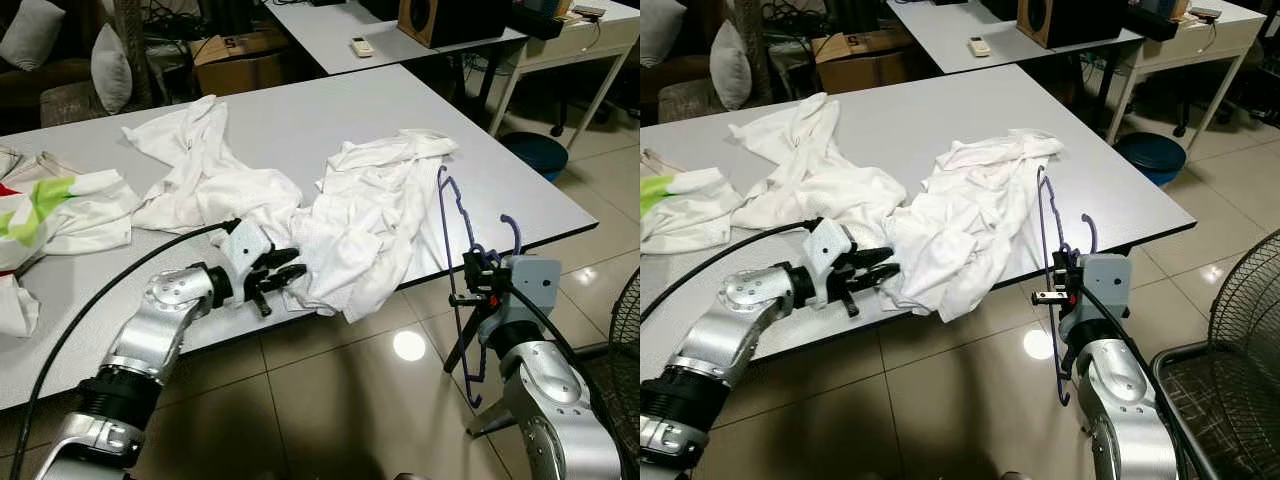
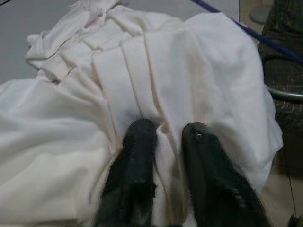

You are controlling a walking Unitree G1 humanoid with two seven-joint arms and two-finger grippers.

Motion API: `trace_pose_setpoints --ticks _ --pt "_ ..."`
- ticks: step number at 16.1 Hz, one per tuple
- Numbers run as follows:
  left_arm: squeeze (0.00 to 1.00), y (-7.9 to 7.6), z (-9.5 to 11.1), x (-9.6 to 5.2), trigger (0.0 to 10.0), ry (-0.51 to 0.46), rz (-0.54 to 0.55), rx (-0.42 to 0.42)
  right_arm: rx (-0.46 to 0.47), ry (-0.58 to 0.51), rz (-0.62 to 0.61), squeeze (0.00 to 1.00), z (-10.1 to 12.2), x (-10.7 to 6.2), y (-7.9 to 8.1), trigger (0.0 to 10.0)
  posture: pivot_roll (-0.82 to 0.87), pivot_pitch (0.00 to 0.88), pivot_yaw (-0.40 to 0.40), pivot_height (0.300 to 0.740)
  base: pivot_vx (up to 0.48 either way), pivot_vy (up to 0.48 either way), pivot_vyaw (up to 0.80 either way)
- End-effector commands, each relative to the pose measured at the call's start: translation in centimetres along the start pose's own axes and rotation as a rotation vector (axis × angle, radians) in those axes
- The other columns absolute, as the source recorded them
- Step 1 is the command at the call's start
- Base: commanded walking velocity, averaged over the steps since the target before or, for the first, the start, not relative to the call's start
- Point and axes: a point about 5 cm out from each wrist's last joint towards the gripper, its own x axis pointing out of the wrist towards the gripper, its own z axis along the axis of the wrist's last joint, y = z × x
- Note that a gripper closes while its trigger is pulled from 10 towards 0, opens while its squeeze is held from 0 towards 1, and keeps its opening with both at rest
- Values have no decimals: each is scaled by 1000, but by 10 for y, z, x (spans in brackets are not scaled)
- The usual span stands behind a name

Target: Hang hanger

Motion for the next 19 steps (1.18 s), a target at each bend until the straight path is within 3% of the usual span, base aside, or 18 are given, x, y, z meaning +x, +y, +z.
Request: trace_pose_setpoints --ticks 1,10,12,13,15,16,17,19 --pt "0 4 3 1 0 -5 8 13 3 -7 0 0 3 0 1 10000 -159 0 77 740 0 0 0" --pt "0 7 8 3 0 -55 21 -29 -3 -7 -3 0 2 0 1 10000 -161 0 83 740 0 0 0" --pt "0 17 22 5 0 -135 79 -101 -4 -9 -6 0 2 0 1 10000 -162 0 86 740 0 0 0" --pt "0 30 43 10 0 -231 122 -163 -3 -13 -10 0 3 1 0 10000 -161 0 85 740 0 0 0" --pt "0 42 62 15 0 -285 153 -178 -3 -15 -11 0 3 2 0 10000 -156 0 83 740 0 0 0" --pt "0 67 103 19 0 -409 231 -184 -4 -22 -7 0 5 4 1 10000 -155 0 84 740 0 0 0" --pt "0 86 143 14 0 -554 283 -214 -3 -32 -8 0 7 5 0 10000 -155 0 86 740 0 0 0" --pt "0 107 210 -11 0 -869 308 -306 19 -73 -38 0 12 4 -3 10000 -164 0 102 740 0 0 0"
